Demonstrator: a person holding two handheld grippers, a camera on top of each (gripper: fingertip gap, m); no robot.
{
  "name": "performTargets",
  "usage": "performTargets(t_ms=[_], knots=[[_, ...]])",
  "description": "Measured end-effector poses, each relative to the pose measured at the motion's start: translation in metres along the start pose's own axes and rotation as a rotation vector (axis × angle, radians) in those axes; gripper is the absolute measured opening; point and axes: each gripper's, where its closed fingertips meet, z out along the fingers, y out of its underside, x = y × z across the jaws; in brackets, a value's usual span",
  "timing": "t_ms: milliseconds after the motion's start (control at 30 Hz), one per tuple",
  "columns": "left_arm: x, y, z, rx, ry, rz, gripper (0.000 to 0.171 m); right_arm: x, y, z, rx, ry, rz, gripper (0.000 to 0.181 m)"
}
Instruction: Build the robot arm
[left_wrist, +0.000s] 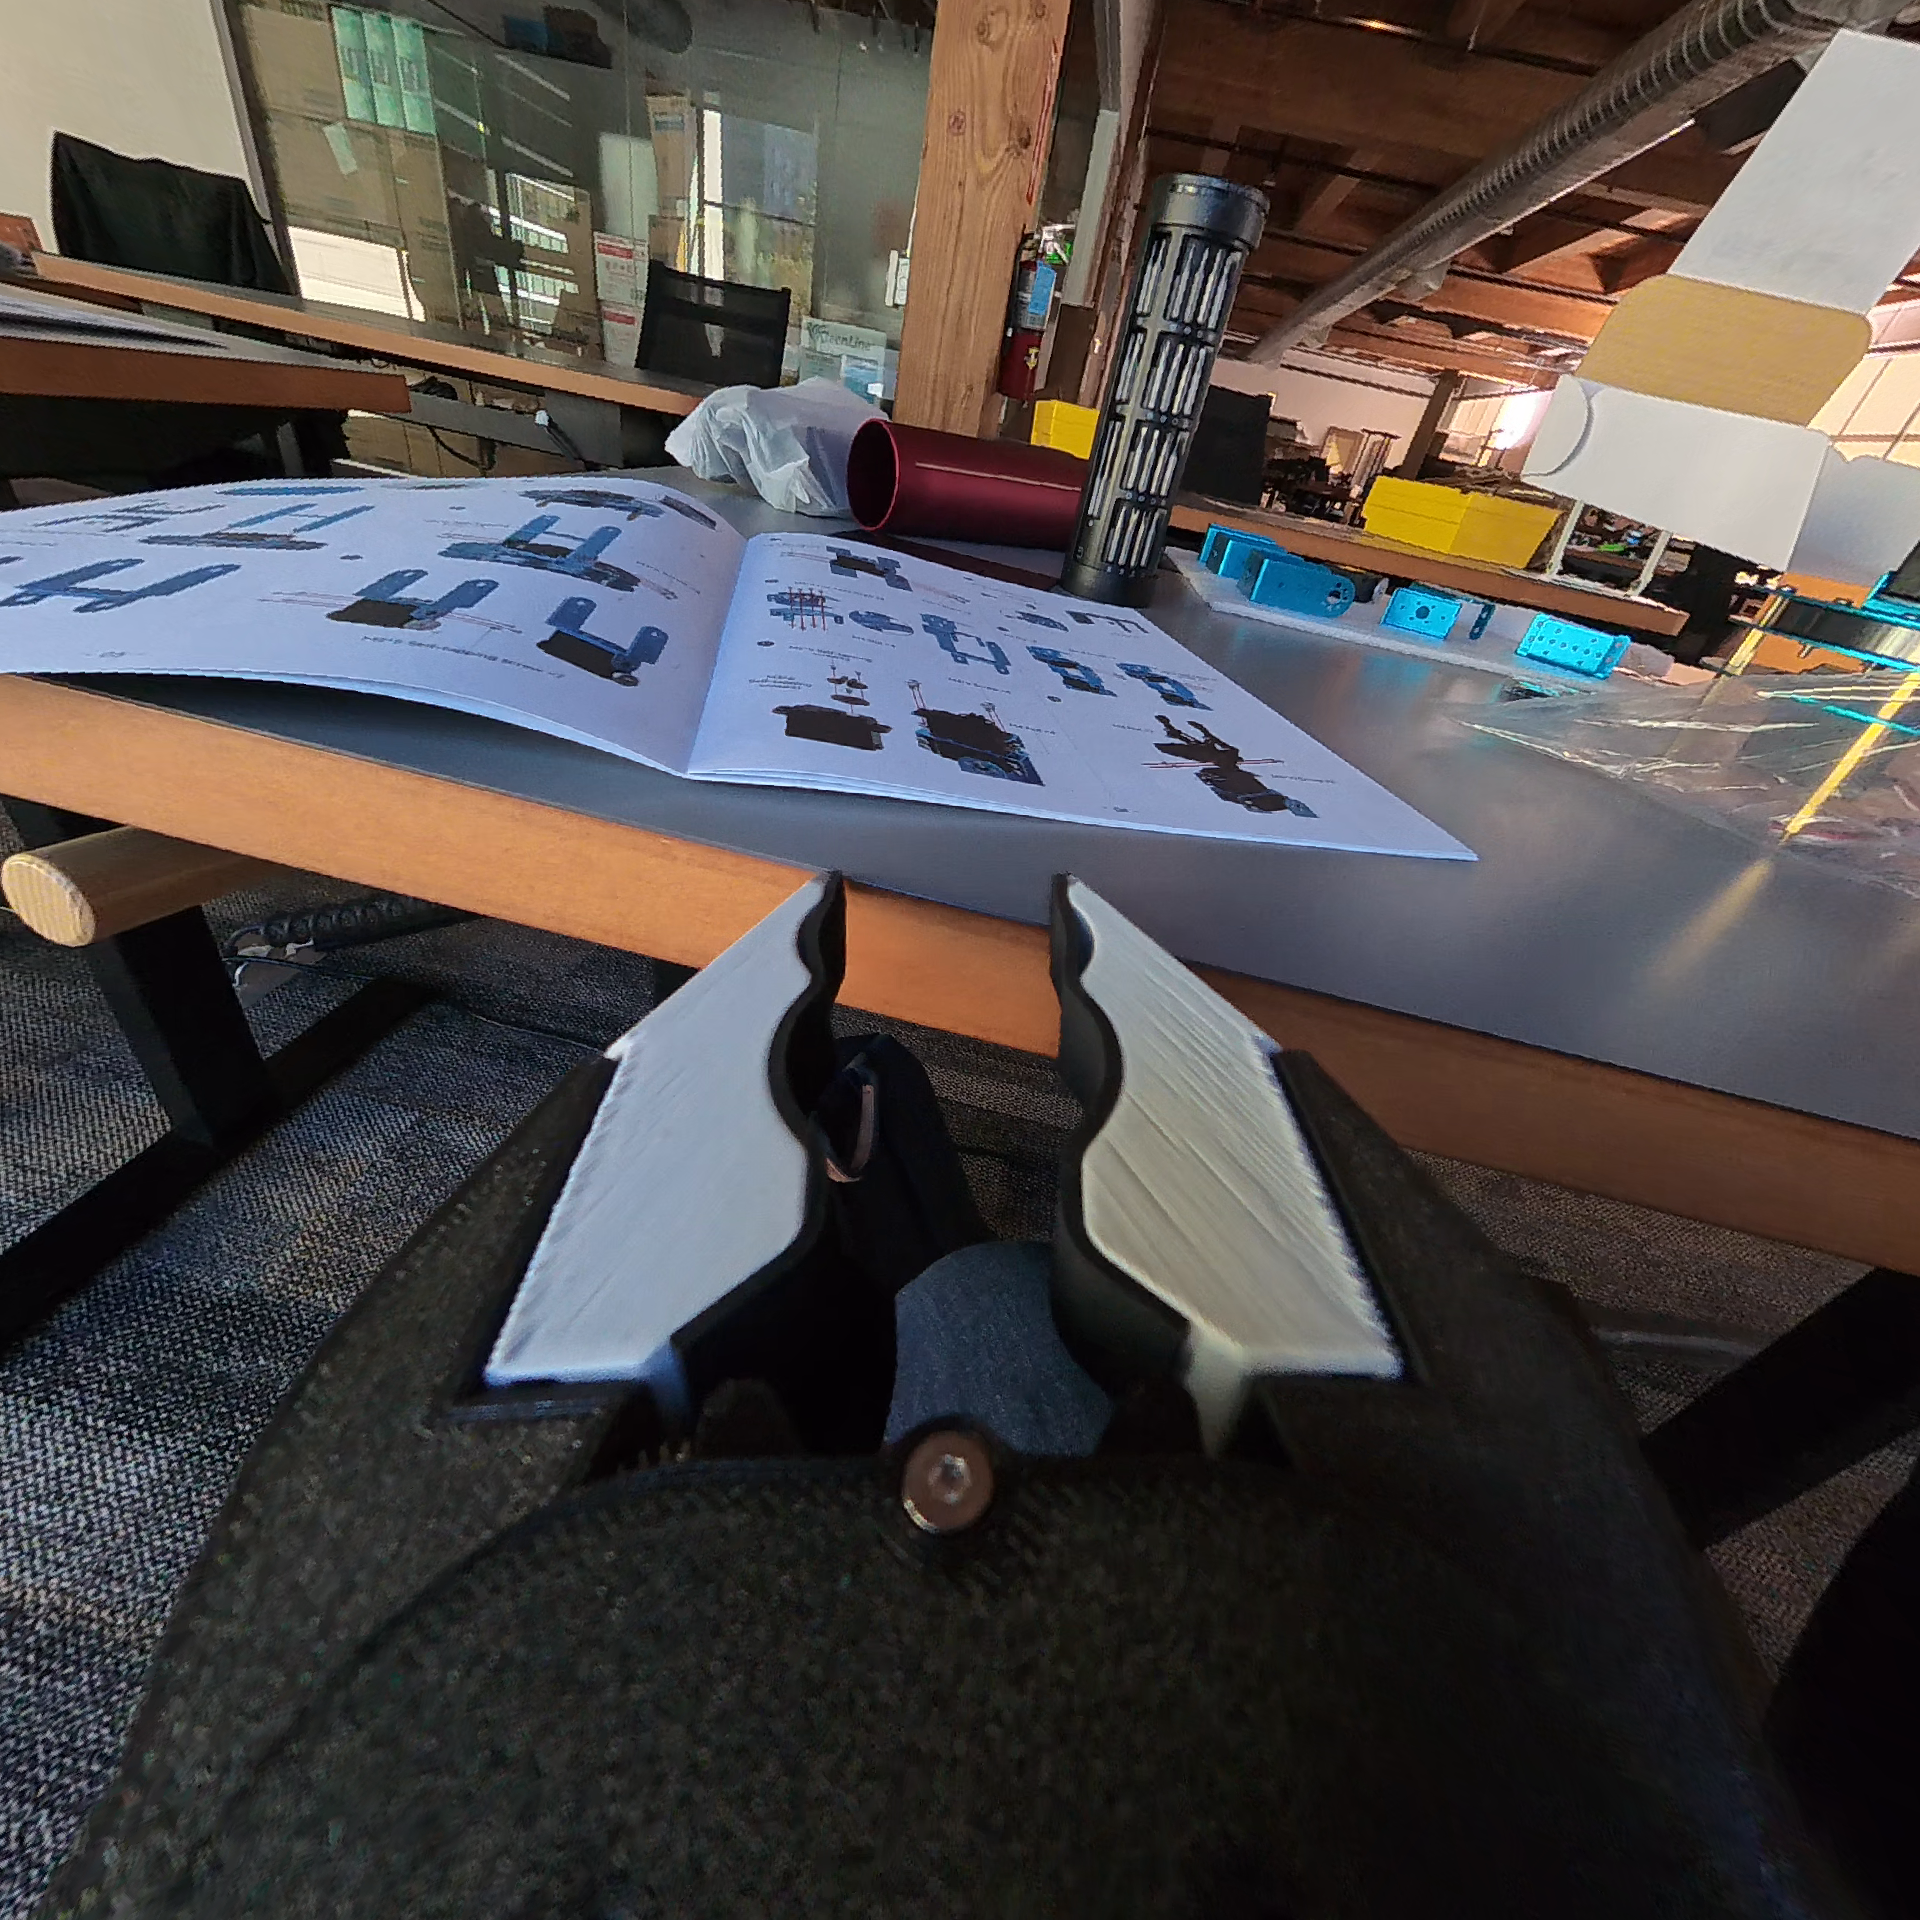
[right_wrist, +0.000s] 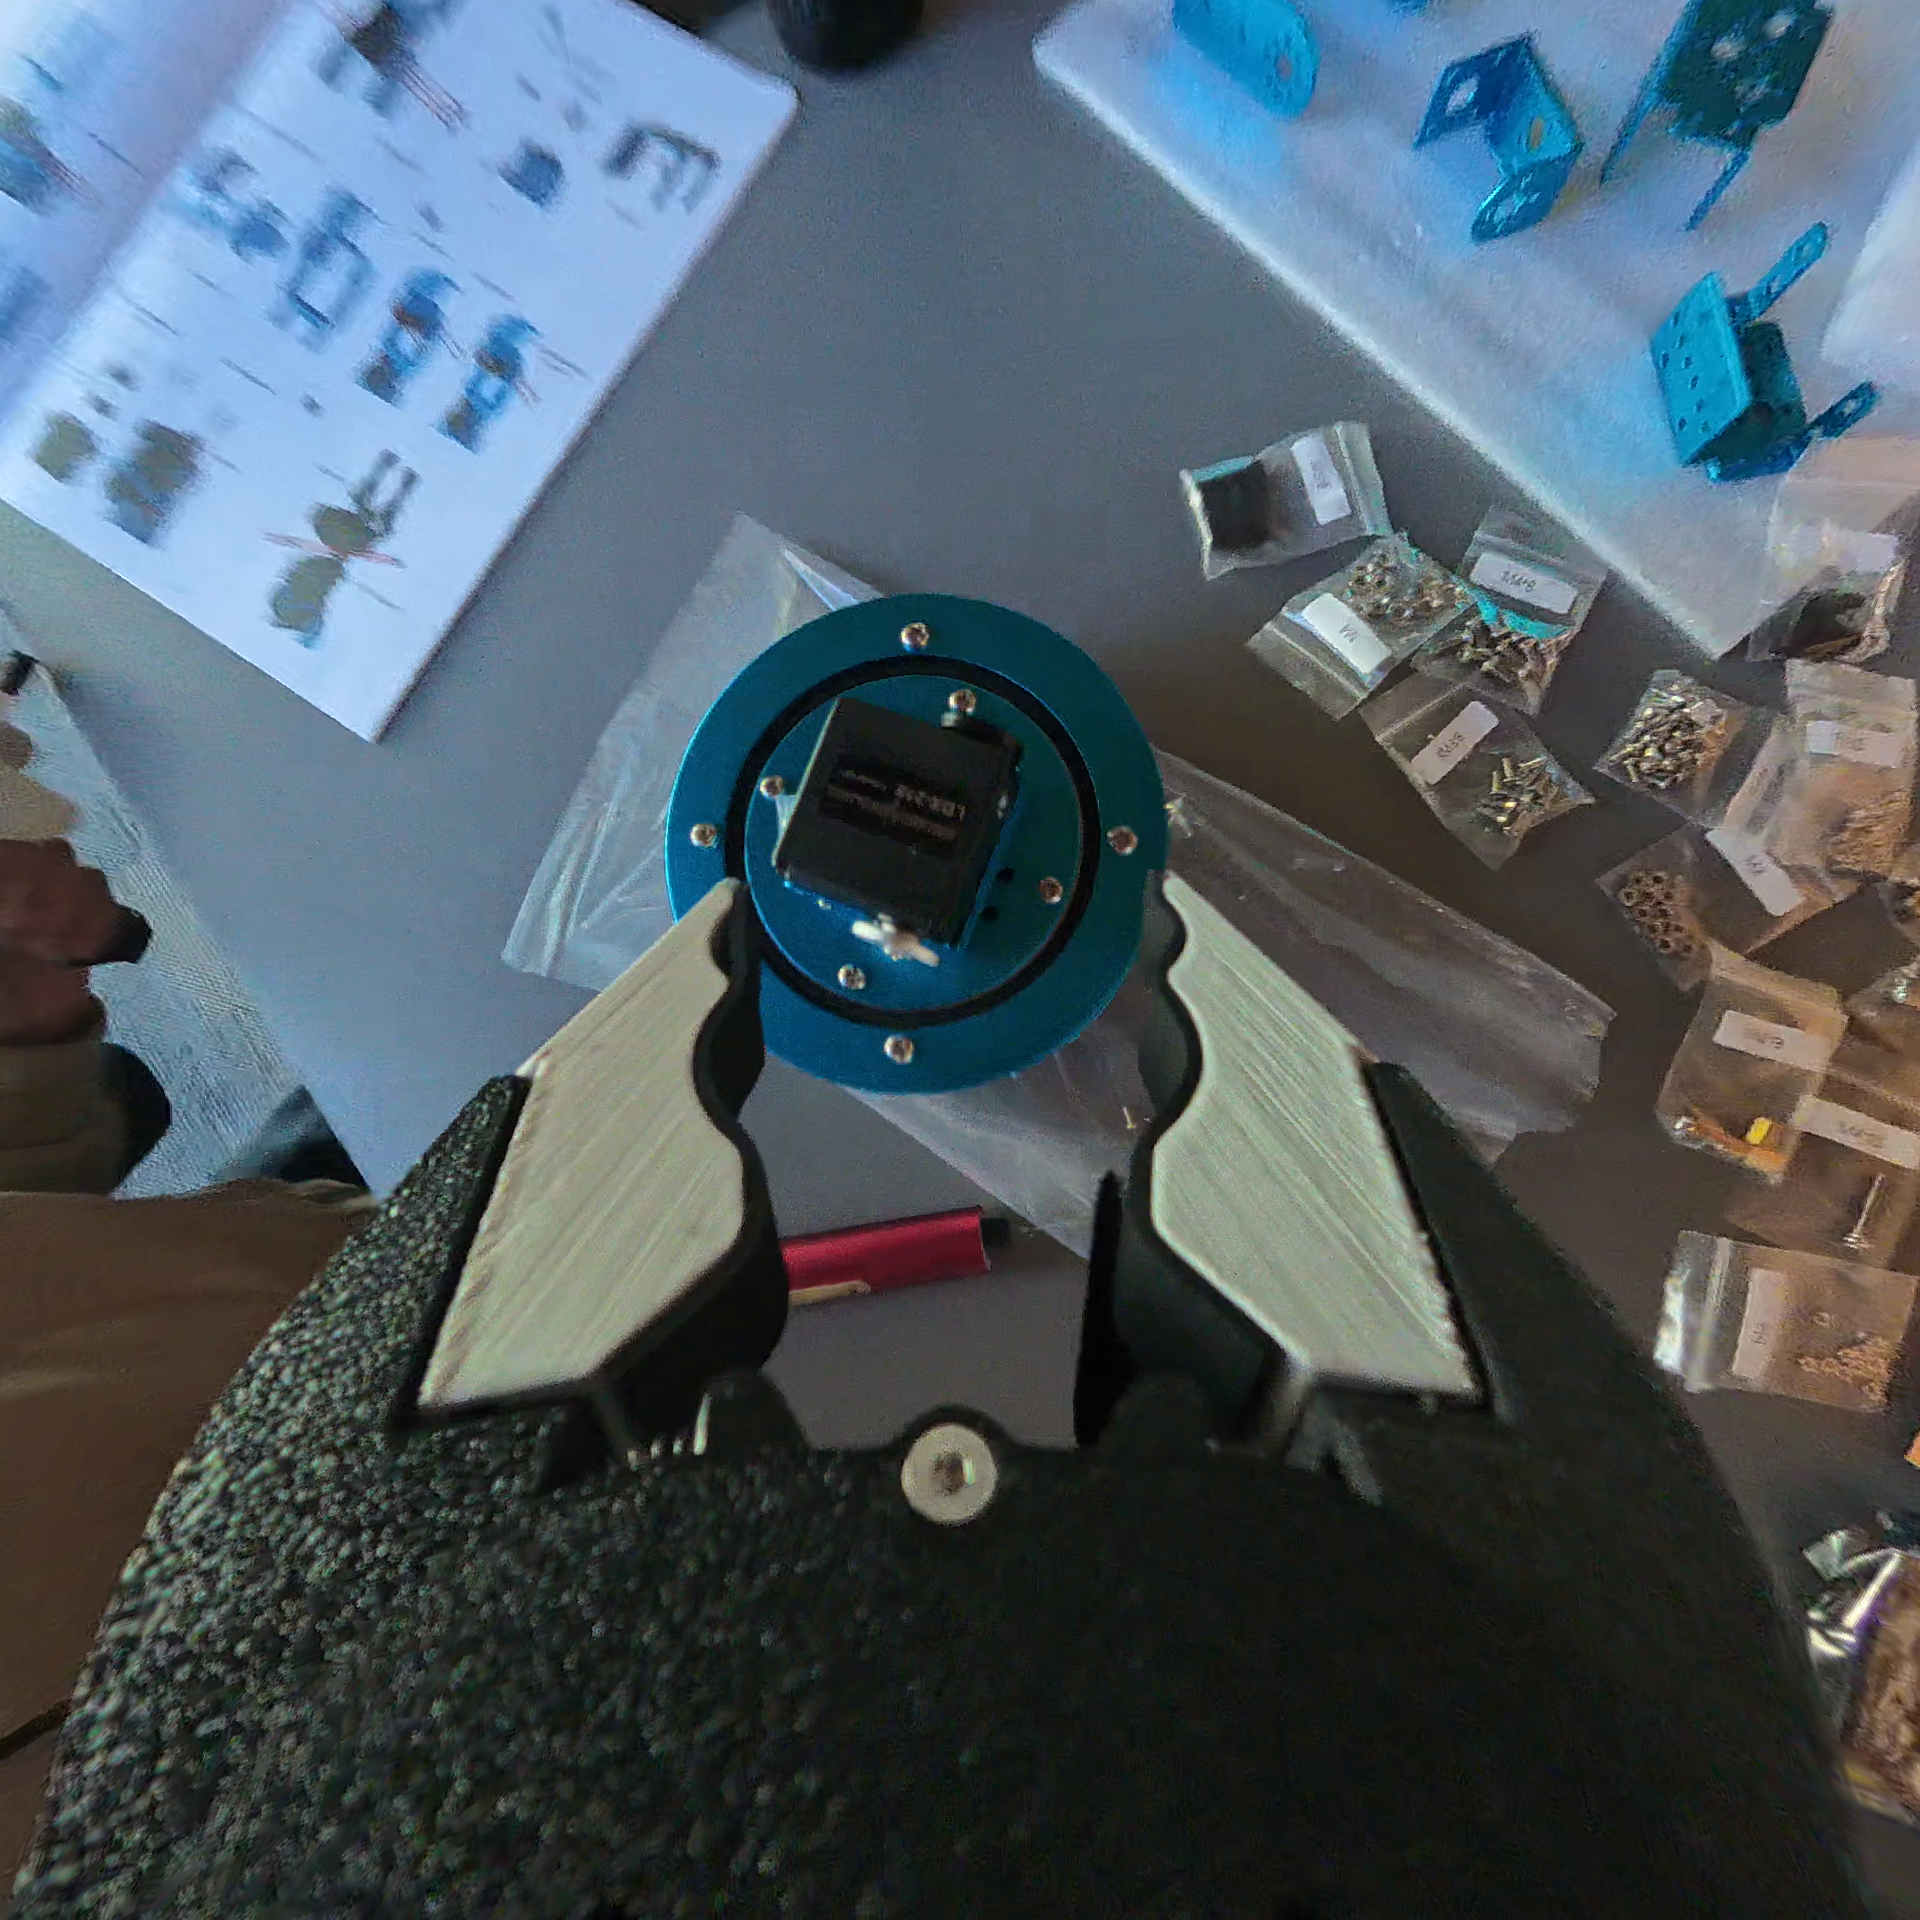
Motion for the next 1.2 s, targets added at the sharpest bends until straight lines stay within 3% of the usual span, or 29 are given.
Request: performTargets(t_ms=[133,333,633,1033,1133,1200], knots=[[0.001,0.001,-0.002,-0.002,0.017,0.005,0.038,-0.004,-0.001,0.021,-0.148,0.031,0.008,0.074],[-0.006,0.0,-0.004,0.004,0.037,-0.071,0.038,-0.009,0.002,0.036,-0.306,0.049,0.034,0.052],[-0.007,-0.004,-0.008,0.016,0.052,-0.103,0.038,-0.012,0.007,0.033,-0.444,0.06,-0.01,0.046],[-0.004,-0.003,-0.009,0.011,0.044,-0.07,0.038,-0.015,-0.001,0.013,-0.528,-0.025,-0.412,0.044],[-0.001,-0.003,-0.009,0.011,0.047,-0.057,0.038,-0.014,-0.001,0.008,-0.582,-0.147,-0.672,0.043],[0.001,-0.003,-0.009,0.013,0.053,-0.054,0.038,-0.011,0.002,0.01,-0.644,-0.212,-0.728,0.044]])
